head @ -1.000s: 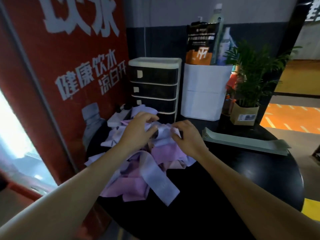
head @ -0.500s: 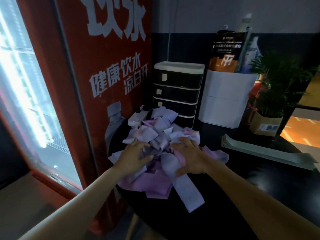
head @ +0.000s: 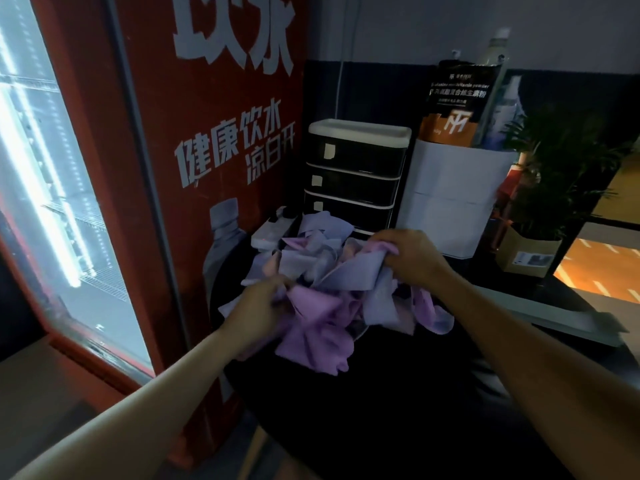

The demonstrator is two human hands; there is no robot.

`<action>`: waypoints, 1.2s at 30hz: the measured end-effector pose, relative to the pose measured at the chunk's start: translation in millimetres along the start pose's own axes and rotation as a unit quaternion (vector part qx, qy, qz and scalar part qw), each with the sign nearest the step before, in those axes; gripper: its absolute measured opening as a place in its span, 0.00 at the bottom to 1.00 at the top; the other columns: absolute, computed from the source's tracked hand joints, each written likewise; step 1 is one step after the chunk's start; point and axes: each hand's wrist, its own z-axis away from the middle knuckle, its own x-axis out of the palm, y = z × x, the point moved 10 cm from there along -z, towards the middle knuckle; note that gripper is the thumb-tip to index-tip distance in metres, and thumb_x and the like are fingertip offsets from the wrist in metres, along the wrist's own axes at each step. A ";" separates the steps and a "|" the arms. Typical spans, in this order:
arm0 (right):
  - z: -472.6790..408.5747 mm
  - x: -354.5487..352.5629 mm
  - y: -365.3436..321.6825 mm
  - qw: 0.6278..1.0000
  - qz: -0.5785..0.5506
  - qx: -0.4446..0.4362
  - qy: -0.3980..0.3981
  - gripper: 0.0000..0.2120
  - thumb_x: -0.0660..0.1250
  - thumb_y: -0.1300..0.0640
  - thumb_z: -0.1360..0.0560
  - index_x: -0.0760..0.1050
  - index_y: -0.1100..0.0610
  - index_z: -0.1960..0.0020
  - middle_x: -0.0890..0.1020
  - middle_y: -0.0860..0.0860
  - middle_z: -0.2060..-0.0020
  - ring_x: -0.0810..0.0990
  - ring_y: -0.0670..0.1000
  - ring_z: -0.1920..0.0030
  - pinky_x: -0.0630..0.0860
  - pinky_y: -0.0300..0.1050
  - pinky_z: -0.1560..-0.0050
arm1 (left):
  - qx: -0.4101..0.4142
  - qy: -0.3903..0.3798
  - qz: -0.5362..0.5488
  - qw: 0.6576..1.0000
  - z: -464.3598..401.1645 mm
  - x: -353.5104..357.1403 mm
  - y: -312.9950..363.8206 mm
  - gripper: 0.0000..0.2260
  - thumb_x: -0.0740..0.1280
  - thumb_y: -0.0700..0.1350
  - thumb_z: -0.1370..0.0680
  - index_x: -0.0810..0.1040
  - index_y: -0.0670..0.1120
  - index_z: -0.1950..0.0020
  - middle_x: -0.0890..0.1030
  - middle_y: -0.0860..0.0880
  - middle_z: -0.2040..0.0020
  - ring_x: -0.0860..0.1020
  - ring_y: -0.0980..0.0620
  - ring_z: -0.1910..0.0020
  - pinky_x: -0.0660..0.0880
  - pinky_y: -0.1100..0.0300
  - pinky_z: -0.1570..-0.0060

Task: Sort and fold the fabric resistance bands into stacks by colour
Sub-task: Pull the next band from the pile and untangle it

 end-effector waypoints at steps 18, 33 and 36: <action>-74.9 -100.5 -25.5 0.980 -0.086 -0.005 0.179 0.17 0.63 0.69 0.29 0.75 0.58 0.41 0.78 0.48 0.50 0.75 0.44 0.52 0.66 0.28 0.58 | -0.136 0.133 0.250 0.949 -95.8 -29.9 31.7 0.12 0.56 0.31 0.22 0.71 0.47 0.54 0.75 0.44 0.57 0.74 0.49 0.61 0.71 0.57 0.65; -28.7 93.0 -15.6 0.960 -0.094 -0.033 -0.260 0.38 0.73 0.57 0.31 0.58 0.48 0.27 0.70 0.48 0.33 0.72 0.48 0.36 0.70 0.47 0.34 | -0.137 -0.169 0.061 0.974 -62.5 50.9 -6.3 0.45 0.77 0.45 0.40 0.58 0.59 0.28 0.55 0.52 0.29 0.61 0.57 0.32 0.68 0.72 0.46; -7.8 81.1 17.1 0.957 -0.165 0.035 -0.236 0.41 0.75 0.63 0.33 0.58 0.53 0.26 0.67 0.49 0.31 0.68 0.49 0.32 0.69 0.43 0.34 | -0.077 -0.155 -0.091 0.981 -62.8 58.3 -8.9 0.47 0.70 0.65 0.49 0.65 0.57 0.31 0.59 0.51 0.31 0.55 0.60 0.32 0.57 0.67 0.35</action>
